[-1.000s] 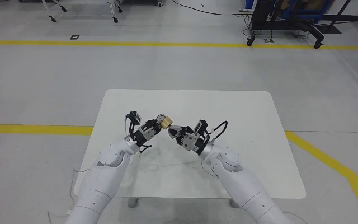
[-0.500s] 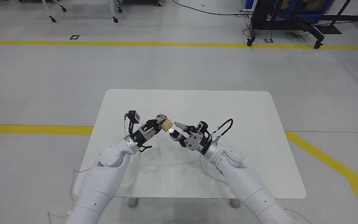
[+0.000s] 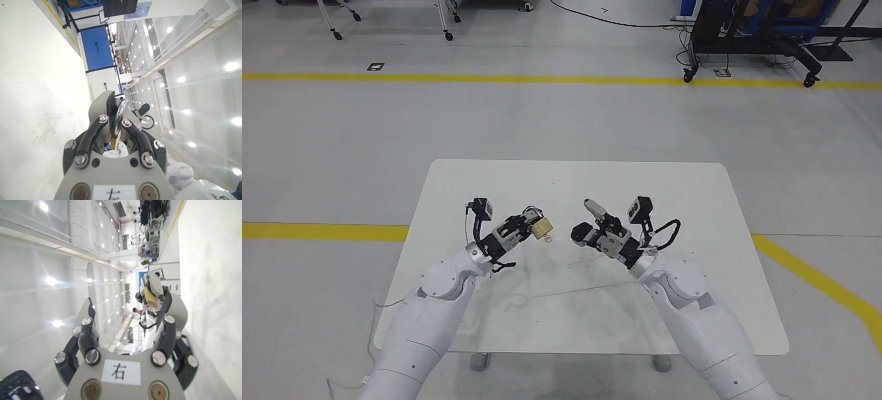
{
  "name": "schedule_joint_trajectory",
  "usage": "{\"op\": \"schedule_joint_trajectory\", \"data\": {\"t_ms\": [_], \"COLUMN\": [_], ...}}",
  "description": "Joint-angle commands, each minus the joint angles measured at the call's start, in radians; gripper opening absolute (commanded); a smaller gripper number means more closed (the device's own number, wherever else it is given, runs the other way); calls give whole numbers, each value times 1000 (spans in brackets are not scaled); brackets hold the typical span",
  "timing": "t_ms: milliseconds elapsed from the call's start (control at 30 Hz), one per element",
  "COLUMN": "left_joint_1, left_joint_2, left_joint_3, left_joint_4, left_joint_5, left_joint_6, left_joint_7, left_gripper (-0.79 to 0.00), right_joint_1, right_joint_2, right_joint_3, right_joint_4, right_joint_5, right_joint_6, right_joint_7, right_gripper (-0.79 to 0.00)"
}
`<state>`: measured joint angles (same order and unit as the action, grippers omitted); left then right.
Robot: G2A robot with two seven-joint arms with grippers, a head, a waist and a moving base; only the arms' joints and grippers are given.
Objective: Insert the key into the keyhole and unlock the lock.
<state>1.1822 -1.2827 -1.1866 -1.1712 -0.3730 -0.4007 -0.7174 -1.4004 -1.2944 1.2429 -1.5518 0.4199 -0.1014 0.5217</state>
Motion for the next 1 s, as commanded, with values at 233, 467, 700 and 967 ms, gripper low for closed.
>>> {"op": "schedule_joint_trajectory", "data": {"t_ms": [233,467,700,967], "left_joint_1": [-55,-91,-99,-87], "left_joint_2": [0,-7,-10,-2], "left_joint_3": [135,212,248,202], "left_joint_4": [7,33,34,14], "left_joint_5": [304,508,605,566], "left_joint_6": [137,212,244,221], "left_joint_7": [-112,-44,-13,36], "left_gripper": [-785,-597,-431,-259], "right_joint_1": [-60,-60,-60,-60], "right_joint_2": [14,14,14,14], "right_joint_3": [66,66,66,66], "right_joint_4": [-107,-107,-107,-107], "right_joint_5": [-121,-121,-121,-121], "right_joint_6": [9,9,9,9], "right_joint_7": [-69,-69,-69,-69], "right_gripper": [0,0,0,0]}}
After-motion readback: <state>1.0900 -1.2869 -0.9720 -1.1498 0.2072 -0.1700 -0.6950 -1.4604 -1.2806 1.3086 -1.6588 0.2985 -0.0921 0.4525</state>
